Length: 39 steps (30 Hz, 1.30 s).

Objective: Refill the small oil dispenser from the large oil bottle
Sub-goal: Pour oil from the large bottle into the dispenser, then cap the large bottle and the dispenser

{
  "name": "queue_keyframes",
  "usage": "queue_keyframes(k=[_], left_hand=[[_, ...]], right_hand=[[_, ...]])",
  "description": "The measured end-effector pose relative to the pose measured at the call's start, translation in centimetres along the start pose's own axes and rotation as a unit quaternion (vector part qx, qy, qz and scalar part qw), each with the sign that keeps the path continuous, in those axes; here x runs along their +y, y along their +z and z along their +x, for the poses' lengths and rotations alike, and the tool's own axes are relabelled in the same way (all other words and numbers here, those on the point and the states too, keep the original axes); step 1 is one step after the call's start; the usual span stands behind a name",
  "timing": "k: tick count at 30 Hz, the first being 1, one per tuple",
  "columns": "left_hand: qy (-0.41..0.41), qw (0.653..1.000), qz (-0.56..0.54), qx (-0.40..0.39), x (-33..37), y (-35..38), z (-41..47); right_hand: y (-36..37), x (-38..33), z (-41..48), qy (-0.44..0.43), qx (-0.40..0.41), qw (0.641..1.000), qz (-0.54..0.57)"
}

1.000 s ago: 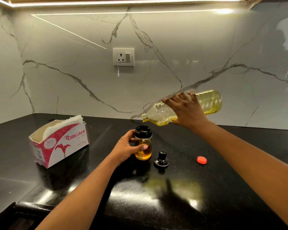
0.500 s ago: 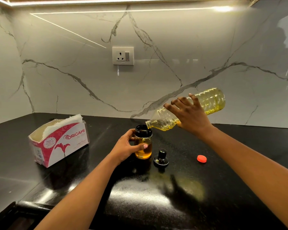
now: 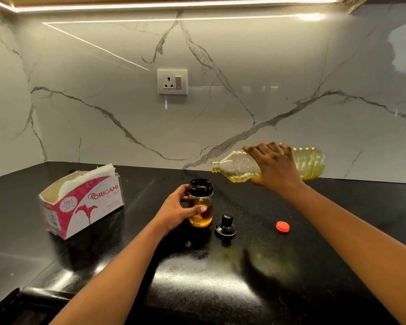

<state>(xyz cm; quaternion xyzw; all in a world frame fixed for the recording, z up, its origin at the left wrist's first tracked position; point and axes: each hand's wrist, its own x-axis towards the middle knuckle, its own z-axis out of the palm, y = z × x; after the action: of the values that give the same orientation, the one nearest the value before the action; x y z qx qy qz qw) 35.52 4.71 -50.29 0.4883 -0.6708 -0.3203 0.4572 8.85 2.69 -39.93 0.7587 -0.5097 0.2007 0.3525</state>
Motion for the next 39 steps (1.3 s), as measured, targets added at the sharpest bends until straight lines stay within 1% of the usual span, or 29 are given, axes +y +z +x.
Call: queue_keyframes(k=[1,3,6,10,15,17,19,22,24,27,30,33,36,39], left_hand=[[-0.001,1.000,-0.002,0.000,0.1,0.0,0.0],[-0.002,1.000,-0.007,0.000,0.2,0.1,-0.1],[0.002,1.000,-0.011,-0.001,0.4,0.1,-0.3],[0.010,1.000,-0.020,0.002,0.8,0.1,-0.7],[0.015,1.000,-0.011,0.023,1.0,-0.1,-1.5],[0.036,0.998,-0.013,0.058,1.5,-0.2,-2.0],[0.060,0.991,-0.031,0.119,2.1,-0.4,-2.5],[0.092,0.979,-0.047,0.174,2.7,-0.4,-3.6],[0.106,0.976,-0.047,0.184,3.2,0.0,-4.6],[0.122,0.973,-0.082,0.176,4.2,0.8,-6.0],[0.122,0.977,-0.116,0.129,5.1,1.9,-7.2],[0.103,0.984,-0.128,0.067,5.2,3.1,-7.9],[0.085,0.989,-0.122,0.024,5.1,3.8,-8.1],[0.072,0.991,-0.106,-0.019,5.6,4.8,-8.3]], right_hand=[[-0.3,-0.2,0.2,0.021,-0.030,0.999,0.038],[-0.8,-0.6,0.7,0.062,-0.063,0.987,0.130],[-1.4,-0.8,1.1,0.115,-0.090,0.945,0.291],[-2.2,-0.8,0.9,0.163,-0.107,0.854,0.482],[-3.8,-0.7,0.5,0.206,-0.105,0.726,0.647],[-4.6,-0.8,0.0,0.206,-0.101,0.677,0.699],[-5.3,-1.1,-0.7,0.204,-0.101,0.644,0.730],[-5.7,-1.7,-2.1,0.206,-0.108,0.625,0.745],[-5.7,-2.1,-3.0,0.209,-0.117,0.617,0.750],[-5.3,-2.7,-4.1,0.200,-0.137,0.607,0.757],[-4.9,-3.5,-4.9,0.194,-0.151,0.604,0.758],[-5.0,-4.4,-5.4,0.210,-0.131,0.608,0.755],[-5.4,-5.5,-5.9,0.227,-0.109,0.625,0.739],[-5.8,-6.8,-6.5,0.237,-0.077,0.654,0.714]])
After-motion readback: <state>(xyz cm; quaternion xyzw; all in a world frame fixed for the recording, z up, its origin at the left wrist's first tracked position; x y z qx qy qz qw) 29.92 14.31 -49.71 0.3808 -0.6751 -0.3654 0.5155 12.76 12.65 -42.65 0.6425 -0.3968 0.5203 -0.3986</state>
